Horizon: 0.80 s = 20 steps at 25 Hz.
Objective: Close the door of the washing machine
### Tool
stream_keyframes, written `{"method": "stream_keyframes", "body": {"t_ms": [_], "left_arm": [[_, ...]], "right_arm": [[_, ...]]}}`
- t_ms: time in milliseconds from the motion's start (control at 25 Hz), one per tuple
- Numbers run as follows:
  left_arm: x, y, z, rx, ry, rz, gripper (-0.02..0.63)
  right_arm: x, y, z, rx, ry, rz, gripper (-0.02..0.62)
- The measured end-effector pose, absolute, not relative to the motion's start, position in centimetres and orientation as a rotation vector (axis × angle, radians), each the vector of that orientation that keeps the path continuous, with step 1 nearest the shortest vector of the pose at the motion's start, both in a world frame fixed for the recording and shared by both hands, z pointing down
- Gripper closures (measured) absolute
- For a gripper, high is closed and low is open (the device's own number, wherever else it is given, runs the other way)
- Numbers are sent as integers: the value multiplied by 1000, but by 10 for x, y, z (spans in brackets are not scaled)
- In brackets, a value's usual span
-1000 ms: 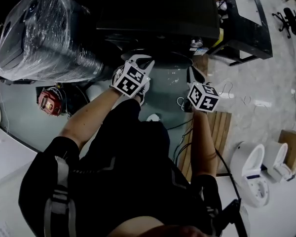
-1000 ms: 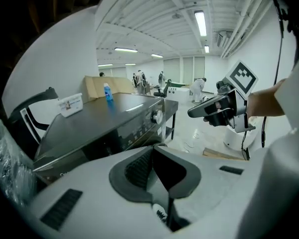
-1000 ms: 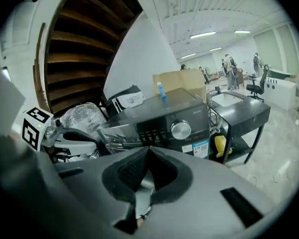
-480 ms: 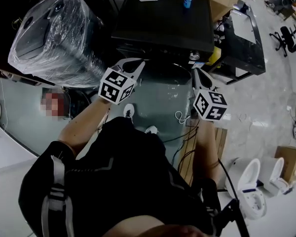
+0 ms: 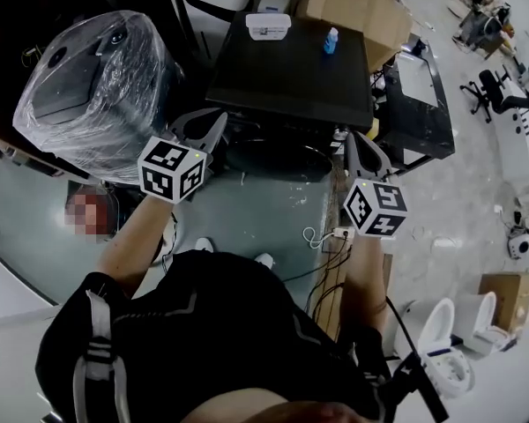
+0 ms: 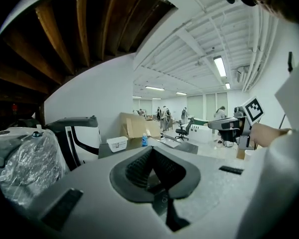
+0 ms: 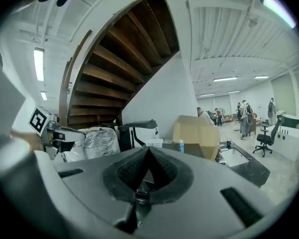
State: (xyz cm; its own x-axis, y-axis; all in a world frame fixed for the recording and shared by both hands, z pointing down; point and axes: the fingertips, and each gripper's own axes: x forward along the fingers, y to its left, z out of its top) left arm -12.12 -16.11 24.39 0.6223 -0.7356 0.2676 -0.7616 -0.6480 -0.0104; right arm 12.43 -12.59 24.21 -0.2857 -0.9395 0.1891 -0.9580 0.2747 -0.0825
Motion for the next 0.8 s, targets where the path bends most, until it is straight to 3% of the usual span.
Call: {"method": "stream_keyframes", "body": {"t_ms": [440, 800], "left_arm": [[-226, -175, 184, 2795, -1370, 218, 603], [-252, -192, 159, 2835, -1359, 122, 603]], "right_arm": [[63, -123, 177, 1922, -2372, 131, 592], [33, -123, 141, 1982, -2360, 78, 592]]}}
